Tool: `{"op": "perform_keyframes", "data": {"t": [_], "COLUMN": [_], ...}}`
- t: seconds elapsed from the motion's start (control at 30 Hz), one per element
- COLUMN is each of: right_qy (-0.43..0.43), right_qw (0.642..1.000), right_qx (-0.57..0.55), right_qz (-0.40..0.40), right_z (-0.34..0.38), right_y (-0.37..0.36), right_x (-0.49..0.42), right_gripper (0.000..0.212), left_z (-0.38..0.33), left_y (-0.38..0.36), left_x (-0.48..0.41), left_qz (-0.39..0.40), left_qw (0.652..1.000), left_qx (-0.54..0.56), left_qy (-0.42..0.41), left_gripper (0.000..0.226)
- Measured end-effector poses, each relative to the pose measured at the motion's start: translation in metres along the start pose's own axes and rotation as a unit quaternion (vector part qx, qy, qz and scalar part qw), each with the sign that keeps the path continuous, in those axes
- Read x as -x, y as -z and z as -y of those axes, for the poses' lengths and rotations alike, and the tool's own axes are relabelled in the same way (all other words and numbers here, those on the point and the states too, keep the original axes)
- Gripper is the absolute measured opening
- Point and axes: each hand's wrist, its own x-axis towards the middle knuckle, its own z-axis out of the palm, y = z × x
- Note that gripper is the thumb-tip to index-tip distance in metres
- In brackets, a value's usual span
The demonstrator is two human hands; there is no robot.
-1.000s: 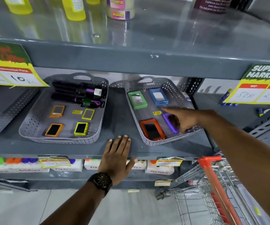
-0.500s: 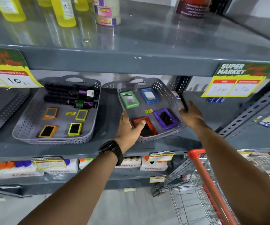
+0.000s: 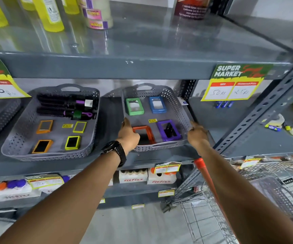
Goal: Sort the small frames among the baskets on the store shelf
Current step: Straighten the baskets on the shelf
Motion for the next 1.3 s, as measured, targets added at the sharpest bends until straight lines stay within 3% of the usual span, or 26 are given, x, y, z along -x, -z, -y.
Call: {"op": "perform_keyframes", "data": {"t": [0.2, 0.27, 0.47, 0.57, 0.77, 0.9, 0.97, 1.1, 1.3], "right_qy": [0.002, -0.002, 0.092, 0.149, 0.231, 0.286, 0.26, 0.142, 0.072], "right_qw": [1.0, 1.0, 0.995, 0.988, 0.972, 0.956, 0.96, 0.977, 0.986], "right_qx": [0.017, 0.015, 0.006, -0.001, -0.035, -0.046, -0.069, -0.116, -0.124], "right_qz": [0.006, 0.003, -0.023, -0.035, 0.006, 0.052, 0.073, 0.105, 0.089], "right_z": [0.0, 0.001, 0.027, 0.062, 0.14, 0.175, 0.188, 0.204, 0.203], "right_y": [-0.009, -0.01, -0.02, -0.035, -0.09, -0.152, -0.173, -0.205, -0.229], "right_x": [0.0, 0.0, 0.015, 0.035, 0.083, 0.121, 0.136, 0.144, 0.144], "right_gripper": [0.037, 0.045, 0.064, 0.067, 0.066, 0.066, 0.066, 0.066, 0.058], "left_z": [-0.001, -0.003, 0.007, 0.023, 0.087, 0.14, 0.159, 0.185, 0.197], "left_y": [0.009, 0.012, 0.054, 0.103, 0.215, 0.266, 0.28, 0.298, 0.294], "left_x": [0.0, 0.008, 0.041, 0.044, 0.032, 0.024, 0.019, 0.012, 0.006], "left_qz": [0.003, -0.003, -0.109, -0.15, -0.229, -0.239, -0.217, -0.151, -0.111], "left_qw": [1.0, 1.0, 0.96, 0.94, 0.933, 0.939, 0.951, 0.984, 0.993], "left_qx": [-0.018, -0.014, -0.11, -0.163, -0.226, -0.23, -0.216, -0.084, -0.02], "left_qy": [-0.001, -0.009, -0.232, -0.258, -0.164, -0.086, -0.042, 0.047, 0.026], "left_gripper": [0.081, 0.08, 0.069, 0.065, 0.062, 0.068, 0.076, 0.082, 0.063]}}
